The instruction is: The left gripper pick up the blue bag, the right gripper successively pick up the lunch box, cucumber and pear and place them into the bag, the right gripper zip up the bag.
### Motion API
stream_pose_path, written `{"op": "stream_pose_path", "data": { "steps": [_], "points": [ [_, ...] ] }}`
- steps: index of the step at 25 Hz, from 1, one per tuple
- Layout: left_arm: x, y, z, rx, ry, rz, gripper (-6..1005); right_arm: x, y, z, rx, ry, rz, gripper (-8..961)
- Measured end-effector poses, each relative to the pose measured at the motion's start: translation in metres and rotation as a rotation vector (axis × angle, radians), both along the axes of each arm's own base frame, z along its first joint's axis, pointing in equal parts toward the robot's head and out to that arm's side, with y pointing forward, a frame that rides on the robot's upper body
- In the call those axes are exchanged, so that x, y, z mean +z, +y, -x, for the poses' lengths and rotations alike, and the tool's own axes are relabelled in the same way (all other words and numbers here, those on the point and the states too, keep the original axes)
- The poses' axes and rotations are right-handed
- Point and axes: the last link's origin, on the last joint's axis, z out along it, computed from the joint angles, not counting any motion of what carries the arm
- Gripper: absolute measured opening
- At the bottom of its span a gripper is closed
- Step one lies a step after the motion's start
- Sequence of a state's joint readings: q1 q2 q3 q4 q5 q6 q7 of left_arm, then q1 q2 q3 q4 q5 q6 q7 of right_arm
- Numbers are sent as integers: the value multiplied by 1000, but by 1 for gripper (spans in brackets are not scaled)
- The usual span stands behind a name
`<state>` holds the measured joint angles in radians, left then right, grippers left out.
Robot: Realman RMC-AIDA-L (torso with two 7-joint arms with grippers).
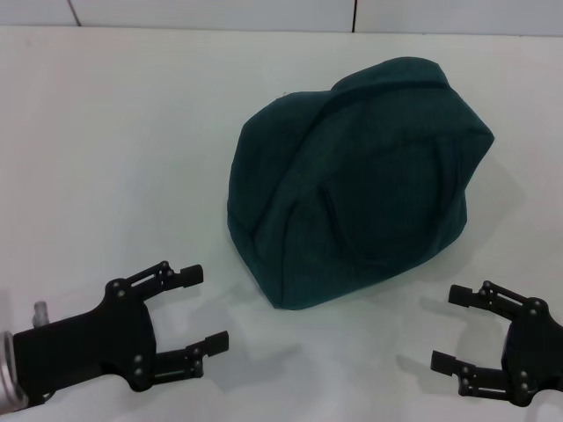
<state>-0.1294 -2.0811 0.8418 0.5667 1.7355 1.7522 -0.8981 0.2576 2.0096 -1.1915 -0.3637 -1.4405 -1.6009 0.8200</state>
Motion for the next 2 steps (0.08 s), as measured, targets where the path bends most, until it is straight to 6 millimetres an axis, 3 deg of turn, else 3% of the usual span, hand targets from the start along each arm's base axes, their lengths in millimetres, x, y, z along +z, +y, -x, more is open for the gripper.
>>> {"op": "stream_pose_path", "data": {
  "steps": [2],
  "points": [
    [1, -2, 0, -7, -5, 2, 860, 0, 0, 0, 0, 3, -1, 872]
  ]
}}
